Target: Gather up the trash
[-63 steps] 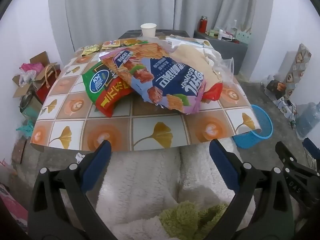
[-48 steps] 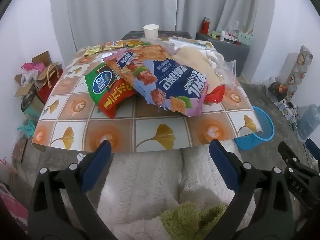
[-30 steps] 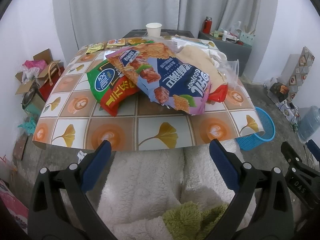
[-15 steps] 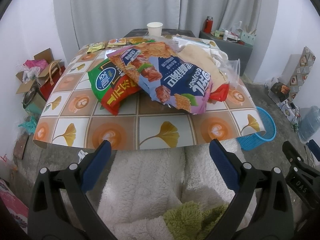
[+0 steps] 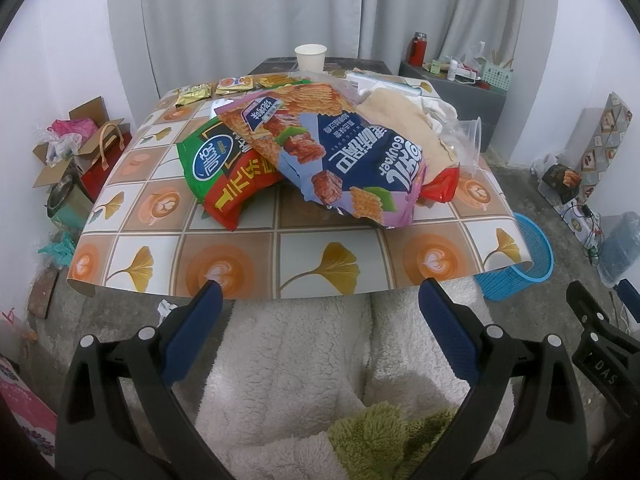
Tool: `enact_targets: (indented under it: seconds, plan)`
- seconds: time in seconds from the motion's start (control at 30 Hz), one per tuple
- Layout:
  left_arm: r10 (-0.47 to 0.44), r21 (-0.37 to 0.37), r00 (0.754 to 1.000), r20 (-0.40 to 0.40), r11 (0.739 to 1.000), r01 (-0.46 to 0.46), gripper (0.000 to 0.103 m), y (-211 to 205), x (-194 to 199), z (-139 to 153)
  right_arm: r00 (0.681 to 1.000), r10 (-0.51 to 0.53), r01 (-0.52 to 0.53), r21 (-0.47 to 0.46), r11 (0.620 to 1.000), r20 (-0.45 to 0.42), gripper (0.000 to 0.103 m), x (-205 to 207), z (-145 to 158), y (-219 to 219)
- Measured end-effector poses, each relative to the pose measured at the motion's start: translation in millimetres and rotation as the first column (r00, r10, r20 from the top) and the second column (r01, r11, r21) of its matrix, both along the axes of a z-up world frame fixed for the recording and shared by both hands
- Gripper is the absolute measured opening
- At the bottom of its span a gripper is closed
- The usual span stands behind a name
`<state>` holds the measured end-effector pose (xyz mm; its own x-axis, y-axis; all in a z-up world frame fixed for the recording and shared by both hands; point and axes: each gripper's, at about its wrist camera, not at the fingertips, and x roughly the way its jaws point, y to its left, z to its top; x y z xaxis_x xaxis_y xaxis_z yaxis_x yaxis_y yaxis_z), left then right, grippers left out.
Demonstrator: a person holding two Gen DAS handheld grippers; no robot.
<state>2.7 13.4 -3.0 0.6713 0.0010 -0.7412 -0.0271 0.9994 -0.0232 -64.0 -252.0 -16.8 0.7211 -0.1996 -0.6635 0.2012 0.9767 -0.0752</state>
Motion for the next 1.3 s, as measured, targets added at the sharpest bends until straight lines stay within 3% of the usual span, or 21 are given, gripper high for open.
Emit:
enact_targets:
  seconds: [0.97, 1.3]
  plan:
    - [-0.001, -0.002, 1.000, -0.005, 1.000, 0.001, 0.094, 2.4, -0.5, -2.5, 1.000, 0.005, -0.005, 0.005, 1.000, 0.004, 0.097, 3.5, 5.6, 2.0]
    - [-0.022, -0.058, 1.000, 0.010, 0.998, 0.023, 0.094, 12.4, 1.9, -6.5, 0.999, 0.013, -0.014, 0.029, 0.999, 0.050, 0.097, 5.9, 7.1, 6.3]
